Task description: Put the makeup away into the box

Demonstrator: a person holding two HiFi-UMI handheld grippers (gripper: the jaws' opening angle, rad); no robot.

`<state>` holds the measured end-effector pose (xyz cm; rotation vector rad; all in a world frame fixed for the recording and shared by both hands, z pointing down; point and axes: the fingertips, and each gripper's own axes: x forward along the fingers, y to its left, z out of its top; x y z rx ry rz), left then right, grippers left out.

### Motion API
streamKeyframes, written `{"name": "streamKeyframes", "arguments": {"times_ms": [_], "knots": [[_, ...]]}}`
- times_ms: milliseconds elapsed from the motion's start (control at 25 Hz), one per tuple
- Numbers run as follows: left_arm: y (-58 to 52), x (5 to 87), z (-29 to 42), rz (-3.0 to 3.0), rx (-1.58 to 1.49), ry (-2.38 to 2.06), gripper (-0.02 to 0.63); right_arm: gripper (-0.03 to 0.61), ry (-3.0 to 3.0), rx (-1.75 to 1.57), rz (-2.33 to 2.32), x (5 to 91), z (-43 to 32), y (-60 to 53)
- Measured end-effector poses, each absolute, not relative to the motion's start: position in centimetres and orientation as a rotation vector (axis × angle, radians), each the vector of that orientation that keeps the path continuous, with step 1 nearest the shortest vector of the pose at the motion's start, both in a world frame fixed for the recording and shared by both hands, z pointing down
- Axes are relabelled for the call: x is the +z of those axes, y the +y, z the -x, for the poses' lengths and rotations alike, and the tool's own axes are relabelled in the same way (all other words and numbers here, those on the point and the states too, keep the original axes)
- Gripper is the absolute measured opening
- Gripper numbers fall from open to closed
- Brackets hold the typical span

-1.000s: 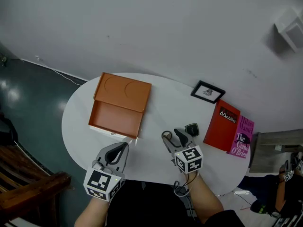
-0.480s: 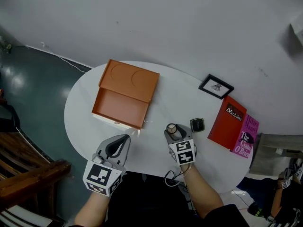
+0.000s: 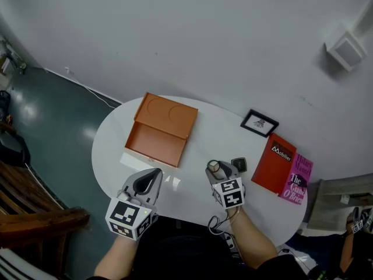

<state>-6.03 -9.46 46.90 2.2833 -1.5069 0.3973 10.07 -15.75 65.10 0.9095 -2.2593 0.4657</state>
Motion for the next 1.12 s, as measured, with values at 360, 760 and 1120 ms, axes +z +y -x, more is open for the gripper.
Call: {"name": "streamKeyframes", "arguments": {"times_ms": [360, 760, 1120], "knots": [[-8.9, 43.8, 11.0, -2.272, 0.311, -1.650, 0.005, 0.227, -2.417, 0.348, -0.890, 56.2, -6.6, -16.7], [-9.4, 42.5, 22.4, -2.338, 0.281, -1.661, 0.005, 0.227, -2.467, 0.288, -0.857, 52.3, 6.5, -17.5], [-9.9, 43.4, 28.1, -2.417, 0.282, -1.532, 0.005, 0.227, -2.438, 0.310, -0.828, 53.4, 16.5, -16.9]]}}
